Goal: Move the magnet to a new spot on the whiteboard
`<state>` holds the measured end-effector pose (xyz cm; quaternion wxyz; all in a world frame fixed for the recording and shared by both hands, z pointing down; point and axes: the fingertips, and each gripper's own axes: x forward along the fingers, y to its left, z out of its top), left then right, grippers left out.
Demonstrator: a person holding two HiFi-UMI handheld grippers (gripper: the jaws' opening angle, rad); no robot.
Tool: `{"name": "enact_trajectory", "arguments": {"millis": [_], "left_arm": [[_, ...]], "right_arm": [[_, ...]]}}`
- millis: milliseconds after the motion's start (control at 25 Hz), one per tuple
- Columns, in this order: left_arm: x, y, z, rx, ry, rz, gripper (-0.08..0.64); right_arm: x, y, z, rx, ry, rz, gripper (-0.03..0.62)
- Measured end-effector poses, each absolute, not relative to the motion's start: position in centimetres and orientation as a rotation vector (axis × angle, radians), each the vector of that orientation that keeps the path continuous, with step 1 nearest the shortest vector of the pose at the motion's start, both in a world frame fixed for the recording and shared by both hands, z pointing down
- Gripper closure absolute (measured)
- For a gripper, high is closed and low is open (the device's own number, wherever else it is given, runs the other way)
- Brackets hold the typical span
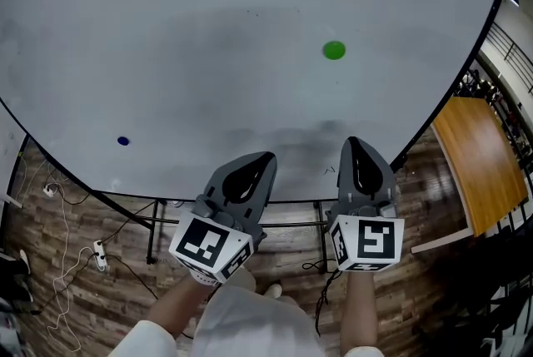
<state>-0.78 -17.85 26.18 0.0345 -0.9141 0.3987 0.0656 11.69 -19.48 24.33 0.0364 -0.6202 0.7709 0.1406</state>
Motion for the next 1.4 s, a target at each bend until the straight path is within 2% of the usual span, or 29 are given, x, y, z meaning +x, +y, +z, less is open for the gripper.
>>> {"name": "enact_trajectory", "arguments": {"millis": [520, 1400], "left_arm": [[-0.8, -16.9, 29.6, -2.854, 1.283, 0.145, 0.554], [-1.1, -16.3, 31.3, -2.874, 1.319, 0.116, 0.554]], "right_arm": [[12.2, -16.9, 30.1, -1.889, 2.402, 0.302, 0.581], [11.0, -15.8, 29.6, -1.841, 2.383, 0.334, 0.581]]}}
